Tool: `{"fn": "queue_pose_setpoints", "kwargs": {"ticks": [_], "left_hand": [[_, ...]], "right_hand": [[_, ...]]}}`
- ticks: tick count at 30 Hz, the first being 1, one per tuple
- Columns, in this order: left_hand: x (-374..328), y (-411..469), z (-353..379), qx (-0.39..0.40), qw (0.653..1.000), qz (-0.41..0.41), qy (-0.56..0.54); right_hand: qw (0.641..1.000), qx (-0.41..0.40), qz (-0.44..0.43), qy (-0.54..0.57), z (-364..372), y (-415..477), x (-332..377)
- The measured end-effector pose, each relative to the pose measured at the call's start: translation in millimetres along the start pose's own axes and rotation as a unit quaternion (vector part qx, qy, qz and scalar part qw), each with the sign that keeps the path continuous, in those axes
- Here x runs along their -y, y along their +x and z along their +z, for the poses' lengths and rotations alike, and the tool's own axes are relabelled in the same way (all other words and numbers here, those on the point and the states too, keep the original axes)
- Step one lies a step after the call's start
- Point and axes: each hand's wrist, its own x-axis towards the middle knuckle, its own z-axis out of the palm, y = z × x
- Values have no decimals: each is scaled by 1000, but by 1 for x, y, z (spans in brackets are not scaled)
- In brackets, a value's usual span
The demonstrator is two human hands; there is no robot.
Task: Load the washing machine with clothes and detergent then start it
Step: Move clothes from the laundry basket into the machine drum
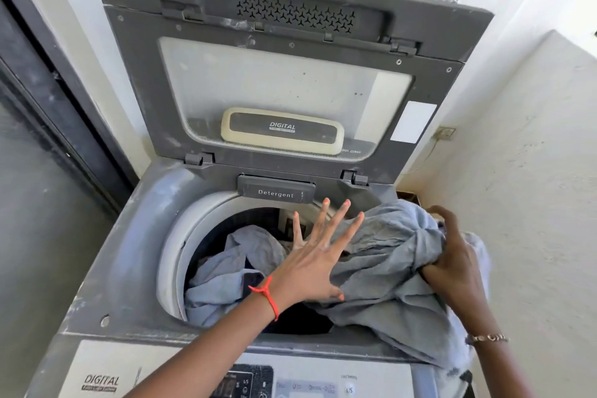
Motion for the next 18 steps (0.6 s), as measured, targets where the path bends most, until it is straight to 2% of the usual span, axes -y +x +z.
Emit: {"fn": "queue_pose_setpoints", "kwargs": {"ticks": [3, 5, 7, 8, 9, 10, 11, 12, 14, 18], "left_hand": [[1, -11, -26, -19, 1000, -4, 1], [0, -18, -43, -47, 999, 1, -19], [-8, -24, -64, -126, 989, -11, -78], [-11, -28, -78, -177, 969, -47, -165], [-10, -33, -94, -240, 931, -79, -265], [-4, -40, -108, -293, 899, -89, -312], [4, -51, -115, -338, 891, -53, -299], [15, -62, -119, -349, 908, -26, -229], [40, -80, -115, -325, 939, -21, -109], [75, -99, -65, -170, 976, -138, -14]], "right_hand": [[998, -46, -37, 21, -28, -2, 61], [992, -64, -82, 78, -46, -3, 108], [970, -80, -158, 167, -56, -5, 154], [953, -82, -195, 215, -57, -5, 174], [935, -79, -221, 266, -56, -5, 192], [918, -73, -234, 313, -52, -4, 205], [903, -66, -233, 354, -45, -3, 212], [892, -52, -215, 395, -35, -1, 213], [873, -14, -152, 463, -1, 2, 200], [879, 41, -19, 475, 87, -6, 152]]}}
